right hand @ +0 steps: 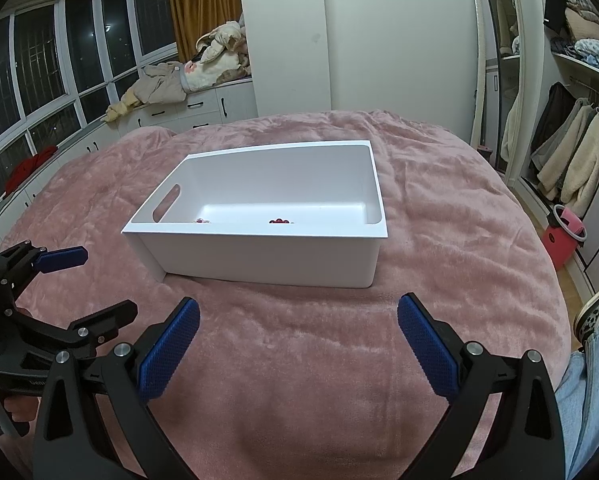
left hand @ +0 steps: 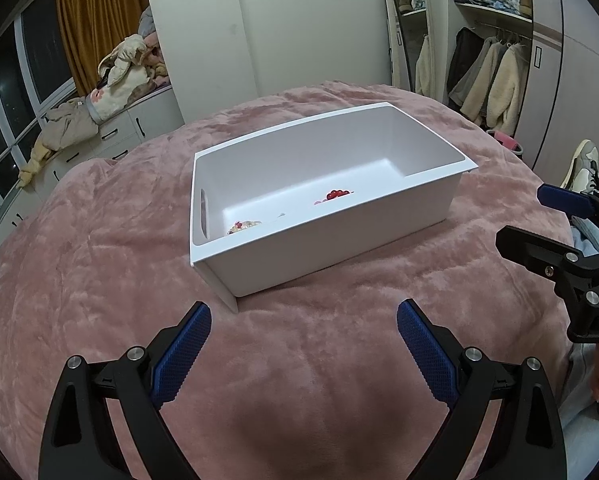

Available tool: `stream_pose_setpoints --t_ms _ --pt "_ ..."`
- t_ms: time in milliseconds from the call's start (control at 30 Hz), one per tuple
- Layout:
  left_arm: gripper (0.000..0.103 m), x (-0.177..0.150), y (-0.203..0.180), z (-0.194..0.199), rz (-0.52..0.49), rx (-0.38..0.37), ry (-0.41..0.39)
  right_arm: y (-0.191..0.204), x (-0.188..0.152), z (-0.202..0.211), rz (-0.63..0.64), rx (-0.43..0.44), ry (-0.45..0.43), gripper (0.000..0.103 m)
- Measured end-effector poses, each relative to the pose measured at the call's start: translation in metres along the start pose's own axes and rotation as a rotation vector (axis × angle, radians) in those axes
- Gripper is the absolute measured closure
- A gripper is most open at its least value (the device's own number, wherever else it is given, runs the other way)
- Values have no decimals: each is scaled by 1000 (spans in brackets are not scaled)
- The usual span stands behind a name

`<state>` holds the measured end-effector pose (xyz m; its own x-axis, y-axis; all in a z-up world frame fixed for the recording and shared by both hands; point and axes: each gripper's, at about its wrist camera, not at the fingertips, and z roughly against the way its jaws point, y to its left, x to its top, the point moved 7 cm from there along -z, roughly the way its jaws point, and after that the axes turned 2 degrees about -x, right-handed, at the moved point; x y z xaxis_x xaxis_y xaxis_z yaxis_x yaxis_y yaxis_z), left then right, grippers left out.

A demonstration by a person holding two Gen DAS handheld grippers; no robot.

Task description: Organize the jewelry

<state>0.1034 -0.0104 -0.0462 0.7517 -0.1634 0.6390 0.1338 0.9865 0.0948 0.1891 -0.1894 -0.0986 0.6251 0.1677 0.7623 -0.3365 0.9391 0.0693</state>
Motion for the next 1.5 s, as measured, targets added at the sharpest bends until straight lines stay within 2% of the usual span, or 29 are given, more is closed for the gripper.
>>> stream_pose_setpoints --t_ms 800,967,1067,1500 --pt "8 0 -2 0 -1 -7 4 0 -1 -1 -1 0 1 5" --pt "8 1 5 2 0 93 14 0 0 -1 1 -1 2 5" --pt "8 1 5 2 10 65 13 0 0 -1 -1 1 0 5" --pt "8 0 9 2 9 64 14 -1 -1 -1 -1 1 0 5"
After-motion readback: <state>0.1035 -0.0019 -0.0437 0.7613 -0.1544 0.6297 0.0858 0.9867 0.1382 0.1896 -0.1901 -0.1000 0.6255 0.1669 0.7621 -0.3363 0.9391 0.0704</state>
